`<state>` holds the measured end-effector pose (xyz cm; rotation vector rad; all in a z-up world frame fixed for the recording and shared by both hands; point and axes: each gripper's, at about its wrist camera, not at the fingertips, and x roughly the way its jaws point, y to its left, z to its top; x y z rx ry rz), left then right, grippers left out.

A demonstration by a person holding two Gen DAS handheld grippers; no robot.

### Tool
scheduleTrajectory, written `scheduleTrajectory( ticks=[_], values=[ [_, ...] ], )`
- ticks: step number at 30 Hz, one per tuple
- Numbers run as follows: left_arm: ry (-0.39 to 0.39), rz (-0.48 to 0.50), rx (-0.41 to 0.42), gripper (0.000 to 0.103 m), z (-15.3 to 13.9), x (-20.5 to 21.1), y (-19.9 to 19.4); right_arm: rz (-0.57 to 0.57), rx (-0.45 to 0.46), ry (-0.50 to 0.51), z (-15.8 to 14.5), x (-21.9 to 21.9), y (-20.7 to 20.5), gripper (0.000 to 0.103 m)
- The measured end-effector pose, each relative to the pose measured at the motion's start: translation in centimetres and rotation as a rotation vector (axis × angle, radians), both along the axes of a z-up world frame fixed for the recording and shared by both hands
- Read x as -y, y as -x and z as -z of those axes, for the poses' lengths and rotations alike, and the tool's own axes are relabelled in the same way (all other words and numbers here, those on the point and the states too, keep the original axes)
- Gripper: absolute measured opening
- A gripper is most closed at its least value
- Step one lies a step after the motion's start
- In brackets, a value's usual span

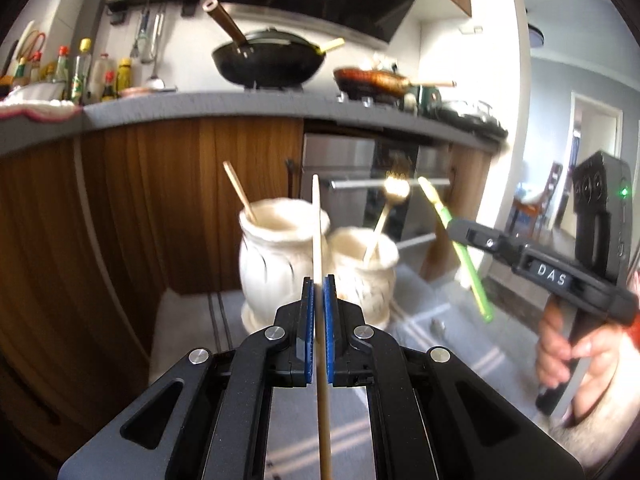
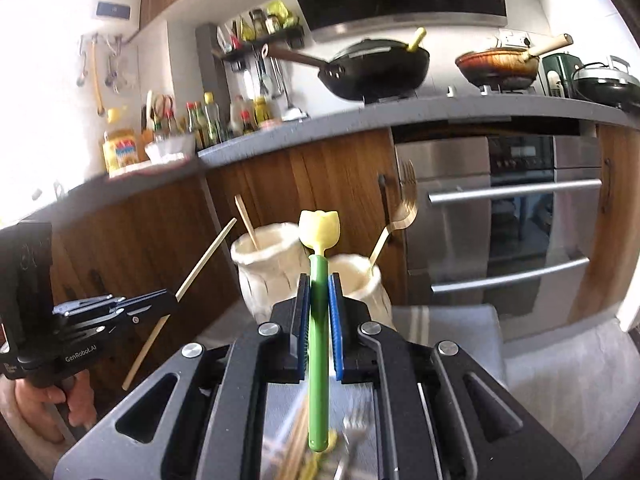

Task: Organize utensils
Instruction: 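Lift and carry the chopstick and green-handled spoon over the ceramic holder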

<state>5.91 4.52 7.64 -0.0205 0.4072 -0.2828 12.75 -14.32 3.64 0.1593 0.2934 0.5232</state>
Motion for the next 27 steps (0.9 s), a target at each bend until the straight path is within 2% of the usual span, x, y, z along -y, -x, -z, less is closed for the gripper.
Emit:
scheduleTrajectory(
  ticks=[7, 14, 18, 23, 27],
  values=[
    [0.051, 0.008, 0.112, 0.005, -2.7, -0.6, -3.6, -0.041, 0.038, -0.063, -1.7, -0.3, -3.7, 0.009],
    [0.081, -0.003, 0.212, 0.005, -4.0, -0.4, -8.2, -0.064, 0.053, -0.112, -1.7, -0.9, -7.2, 0.009],
    [0.117, -0.005, 0.237, 0.005, -4.0, -0.6, -10.4, -0.054, 0.068, -0.119, -1.4, -1.6, -8.8, 0.009],
    [0.163, -0.016, 0.230, 0.005, -3.6, -0.8, -13.3, -0.030, 0.069, -0.096, -0.5, -2.4, -9.9, 0.009],
    [0.146, -0.030, 0.223, 0.005, -2.8, -0.4, -14.8, -0.017, 0.053, -0.086, 0.2, -2.7, -10.5, 0.009]
  ],
)
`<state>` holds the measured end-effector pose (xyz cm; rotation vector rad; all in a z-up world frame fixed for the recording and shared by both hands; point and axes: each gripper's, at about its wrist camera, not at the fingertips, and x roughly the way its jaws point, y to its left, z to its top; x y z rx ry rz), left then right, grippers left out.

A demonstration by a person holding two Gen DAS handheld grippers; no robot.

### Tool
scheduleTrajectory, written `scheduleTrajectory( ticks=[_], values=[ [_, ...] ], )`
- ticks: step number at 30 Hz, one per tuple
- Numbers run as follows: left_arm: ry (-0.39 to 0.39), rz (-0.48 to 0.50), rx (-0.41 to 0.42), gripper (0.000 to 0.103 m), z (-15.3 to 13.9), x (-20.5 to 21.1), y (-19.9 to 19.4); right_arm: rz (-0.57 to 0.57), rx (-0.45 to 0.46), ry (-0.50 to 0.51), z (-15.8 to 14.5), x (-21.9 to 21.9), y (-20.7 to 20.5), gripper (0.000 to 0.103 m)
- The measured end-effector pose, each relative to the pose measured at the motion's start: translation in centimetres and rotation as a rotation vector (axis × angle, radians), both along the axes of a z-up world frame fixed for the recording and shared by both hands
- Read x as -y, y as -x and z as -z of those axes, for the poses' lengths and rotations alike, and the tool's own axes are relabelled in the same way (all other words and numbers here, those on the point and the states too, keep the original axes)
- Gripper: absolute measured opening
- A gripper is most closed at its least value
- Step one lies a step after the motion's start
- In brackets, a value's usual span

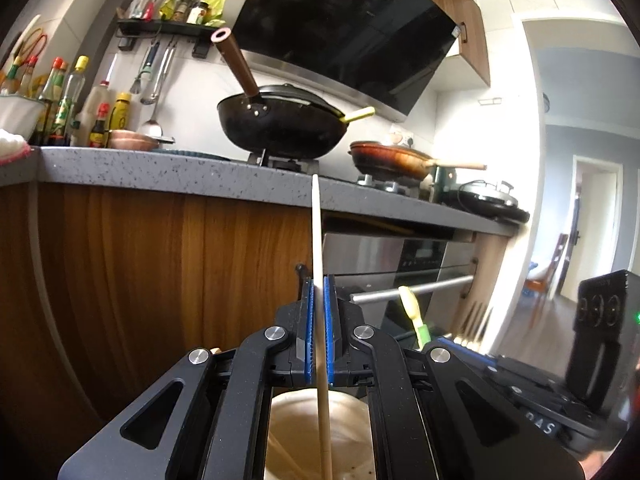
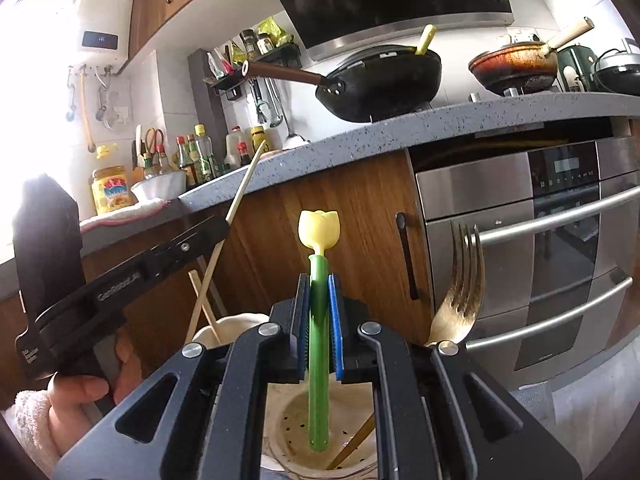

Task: Organize utensils
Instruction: 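Lift and carry the chopstick and green-handled spoon over the ceramic holder, then drop both utensils into the ceramic holder and open both tools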

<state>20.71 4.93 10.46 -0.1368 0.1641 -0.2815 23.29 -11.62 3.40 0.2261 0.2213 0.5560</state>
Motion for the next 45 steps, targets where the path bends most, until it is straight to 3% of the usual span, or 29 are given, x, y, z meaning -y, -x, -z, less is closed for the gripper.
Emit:
scheduleTrajectory(
  ticks=[12, 22, 34, 39, 42, 45],
  values=[
    [-0.039, 0.019, 0.000, 0.005, 2.1, 0.0, 2.2, -0.003, -0.010, 0.073, 1.6, -1.0, -0.2, 0.009],
    [-0.100, 0.021, -0.081, 0.005, 4.0, 0.5, 5.2, 0.011, -0.031, 0.115, 2.3, -0.2, 1.9, 0.009],
    [-0.128, -0.020, -0.084, 0.006, 4.3, 0.2, 7.2, 0.036, -0.061, 0.163, 3.2, -0.1, 3.6, 0.009],
    [-0.125, -0.042, -0.061, 0.016, 4.1, -0.3, 8.1, 0.039, -0.064, 0.160, 3.2, 0.0, 3.8, 0.010],
    [-0.121, -0.050, -0.058, 0.023, 4.0, -0.5, 8.5, 0.042, -0.050, 0.166, 3.0, 0.0, 4.3, 0.026],
    [-0.119, -0.066, -0.052, 0.046, 3.9, -0.6, 9.1, 0.053, -0.034, 0.172, 2.8, 0.2, 5.1, 0.034]
  ],
)
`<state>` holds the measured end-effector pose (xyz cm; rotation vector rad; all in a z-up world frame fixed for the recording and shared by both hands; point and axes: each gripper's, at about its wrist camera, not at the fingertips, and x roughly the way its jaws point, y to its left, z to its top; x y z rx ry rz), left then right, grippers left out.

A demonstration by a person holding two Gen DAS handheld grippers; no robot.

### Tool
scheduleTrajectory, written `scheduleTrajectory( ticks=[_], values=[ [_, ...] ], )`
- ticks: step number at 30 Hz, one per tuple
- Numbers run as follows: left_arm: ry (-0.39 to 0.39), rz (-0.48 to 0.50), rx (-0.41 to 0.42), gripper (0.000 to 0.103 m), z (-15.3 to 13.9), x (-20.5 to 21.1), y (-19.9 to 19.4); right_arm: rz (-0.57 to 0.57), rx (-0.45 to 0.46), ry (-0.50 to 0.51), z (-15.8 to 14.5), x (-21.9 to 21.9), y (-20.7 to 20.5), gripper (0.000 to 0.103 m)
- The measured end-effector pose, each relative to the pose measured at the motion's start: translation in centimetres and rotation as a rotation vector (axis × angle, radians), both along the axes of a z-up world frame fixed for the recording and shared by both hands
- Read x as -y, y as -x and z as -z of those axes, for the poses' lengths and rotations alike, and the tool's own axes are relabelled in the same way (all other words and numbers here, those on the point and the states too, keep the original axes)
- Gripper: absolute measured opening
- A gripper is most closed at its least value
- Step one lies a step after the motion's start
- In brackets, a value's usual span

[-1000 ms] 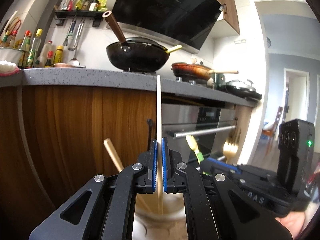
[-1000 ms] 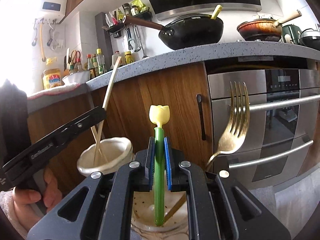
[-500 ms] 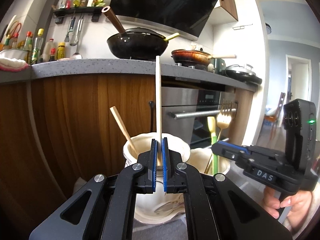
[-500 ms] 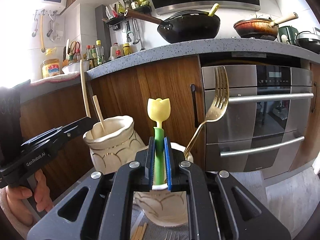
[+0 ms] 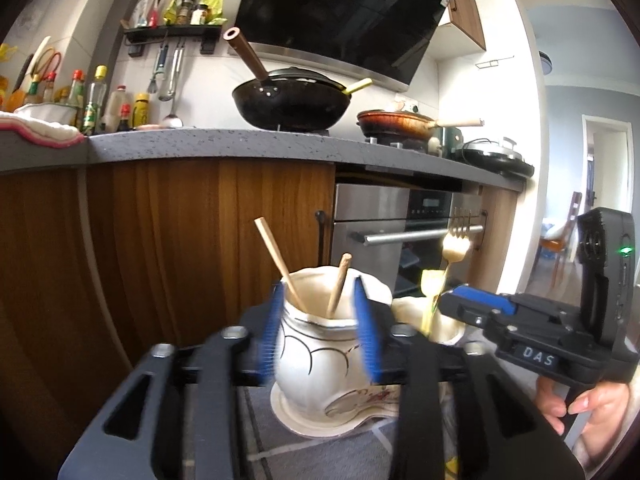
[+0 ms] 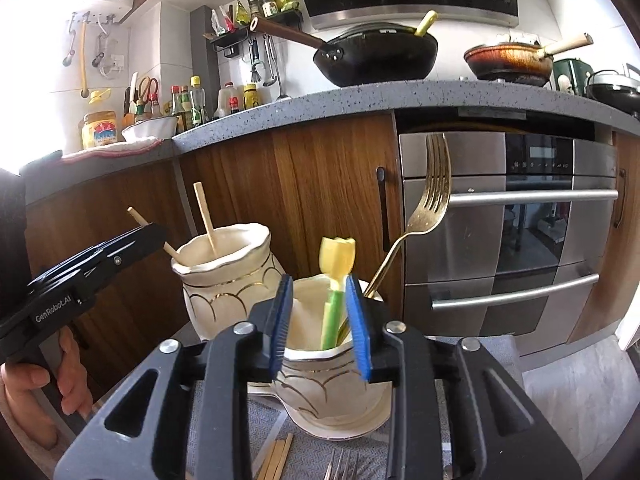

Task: Organize utensils
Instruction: 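Drop both utensils into the ceramic holder and open both tools, then move both open tools back over the remaining utensils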

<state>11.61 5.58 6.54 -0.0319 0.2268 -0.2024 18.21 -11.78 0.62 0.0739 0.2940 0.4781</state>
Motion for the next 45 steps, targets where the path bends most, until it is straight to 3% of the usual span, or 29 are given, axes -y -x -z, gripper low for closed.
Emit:
scheduleTrajectory(
  ticks=[1, 4, 5, 8, 11, 16, 32, 38, 45],
  values=[
    [0.001, -0.003, 0.006, 0.054, 0.0, 0.0, 0.3, 0.007, 0.009, -0.001, -0.1, 0.2, 0.5, 0.042],
    [0.004, -0.008, 0.021, 0.071, -0.1, -0.1, 1.2, 0.016, 0.020, -0.006, -0.3, 0.7, 1.6, 0.049],
    [0.005, -0.010, 0.027, 0.076, -0.2, -0.1, 1.6, 0.022, 0.024, -0.005, -0.4, 0.8, 2.0, 0.056],
    [0.013, -0.019, 0.030, 0.086, -0.1, -0.1, 2.4, 0.035, 0.041, -0.005, -0.4, 1.2, 3.4, 0.074],
    [0.019, -0.022, 0.018, 0.092, 0.3, -0.2, 2.9, 0.060, 0.063, 0.010, -0.3, 1.6, 4.8, 0.084],
    [0.002, -0.048, -0.033, 0.093, 1.4, 0.3, 3.8, 0.087, 0.084, 0.027, 0.0, 2.6, 7.0, 0.094],
    [-0.058, -0.047, -0.137, 0.097, 3.6, 2.9, 8.0, 0.163, 0.042, 0.050, 1.9, 6.1, 10.3, 0.097],
    [-0.083, -0.028, -0.253, 0.097, 5.4, 4.2, 7.9, 0.205, -0.003, 0.100, 3.5, 6.9, 10.4, 0.097],
    [-0.147, -0.027, -0.426, 0.097, 7.9, 6.3, 7.6, 0.213, -0.091, 0.072, 4.3, 8.2, 9.4, 0.097]
  ],
)
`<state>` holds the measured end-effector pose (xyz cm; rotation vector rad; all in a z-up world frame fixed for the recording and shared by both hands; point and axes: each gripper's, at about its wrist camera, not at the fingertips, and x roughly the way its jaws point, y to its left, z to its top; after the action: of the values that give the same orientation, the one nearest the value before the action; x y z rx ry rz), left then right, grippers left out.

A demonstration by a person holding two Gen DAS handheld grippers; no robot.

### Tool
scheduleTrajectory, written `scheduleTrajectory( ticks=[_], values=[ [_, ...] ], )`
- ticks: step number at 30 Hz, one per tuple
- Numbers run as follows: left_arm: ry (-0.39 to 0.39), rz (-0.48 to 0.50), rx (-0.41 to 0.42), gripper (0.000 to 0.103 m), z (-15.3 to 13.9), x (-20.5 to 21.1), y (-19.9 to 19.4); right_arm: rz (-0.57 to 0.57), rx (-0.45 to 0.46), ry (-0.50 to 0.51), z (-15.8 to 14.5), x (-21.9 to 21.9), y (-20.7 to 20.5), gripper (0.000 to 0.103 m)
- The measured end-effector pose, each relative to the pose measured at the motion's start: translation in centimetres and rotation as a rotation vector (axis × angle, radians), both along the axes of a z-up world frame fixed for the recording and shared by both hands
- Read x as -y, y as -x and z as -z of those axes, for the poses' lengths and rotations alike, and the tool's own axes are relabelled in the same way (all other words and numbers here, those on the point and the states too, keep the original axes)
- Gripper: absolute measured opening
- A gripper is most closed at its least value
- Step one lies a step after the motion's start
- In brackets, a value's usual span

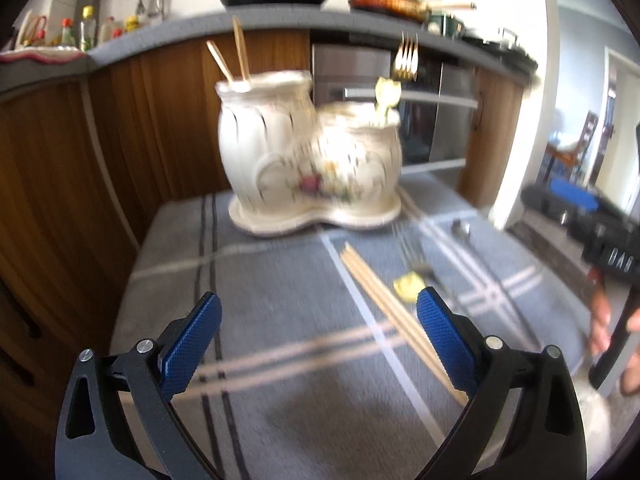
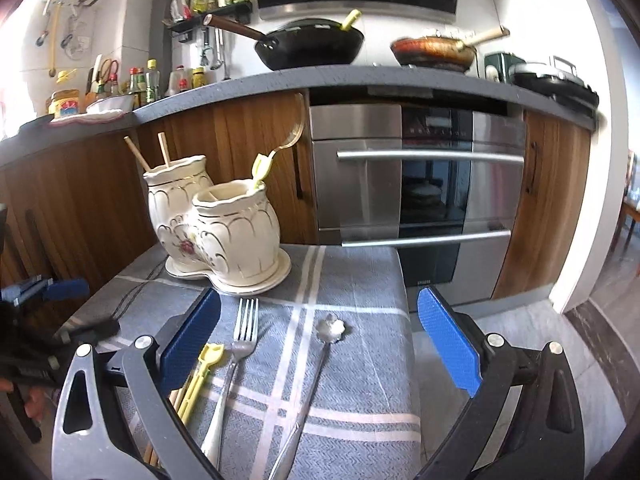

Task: Organize utensils
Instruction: 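Move both open tools back over the remaining utensils, then grasp a wooden chopstick with the left tool while the right tool grasps the silver fork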

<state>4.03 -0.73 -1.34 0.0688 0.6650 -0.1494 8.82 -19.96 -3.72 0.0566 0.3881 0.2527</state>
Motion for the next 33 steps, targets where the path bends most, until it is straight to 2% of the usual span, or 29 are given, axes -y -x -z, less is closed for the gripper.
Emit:
scheduleTrajectory(
  ticks=[6, 13, 18, 20, 24, 25, 27, 30, 32, 33],
  values=[
    [-0.034, 0.003, -0.091, 0.097, 1.8, 1.3, -0.4, -0.003, -0.074, -0.017, 0.8, 0.3, -0.9, 0.097],
    [-0.043, -0.002, -0.176, 0.094, 3.5, 2.3, -1.3, -0.006, -0.094, -0.030, 0.9, 0.6, -1.0, 0.097],
    [-0.056, 0.018, -0.193, 0.088, 3.8, 3.0, -1.2, -0.005, -0.104, -0.032, 1.0, 0.7, -1.2, 0.097],
    [-0.056, 0.015, -0.205, 0.078, 3.7, 3.1, -1.2, -0.006, -0.107, -0.034, 1.0, 0.8, -1.2, 0.097],
    [-0.025, -0.002, -0.258, 0.065, 3.4, 3.1, -1.6, -0.005, -0.111, -0.035, 1.0, 0.8, -1.2, 0.097],
    [-0.042, -0.009, -0.267, 0.058, 3.4, 3.4, -1.8, -0.005, -0.114, -0.036, 1.0, 0.7, -1.3, 0.097],
    [-0.060, -0.007, -0.276, 0.054, 3.4, 4.1, -1.9, -0.007, -0.122, -0.040, 1.1, 0.7, -1.3, 0.097],
    [-0.069, 0.010, -0.282, 0.040, 3.2, 4.6, -1.9, -0.015, -0.126, -0.037, 1.0, 0.7, -1.2, 0.097],
    [-0.074, 0.027, -0.284, 0.022, 3.1, 4.8, -2.0, -0.022, -0.141, -0.035, 1.1, 0.7, -1.3, 0.097],
    [-0.082, 0.032, -0.287, 0.017, 3.0, 4.6, -2.0, -0.027, -0.153, -0.038, 1.2, 0.8, -1.4, 0.097]
  ],
)
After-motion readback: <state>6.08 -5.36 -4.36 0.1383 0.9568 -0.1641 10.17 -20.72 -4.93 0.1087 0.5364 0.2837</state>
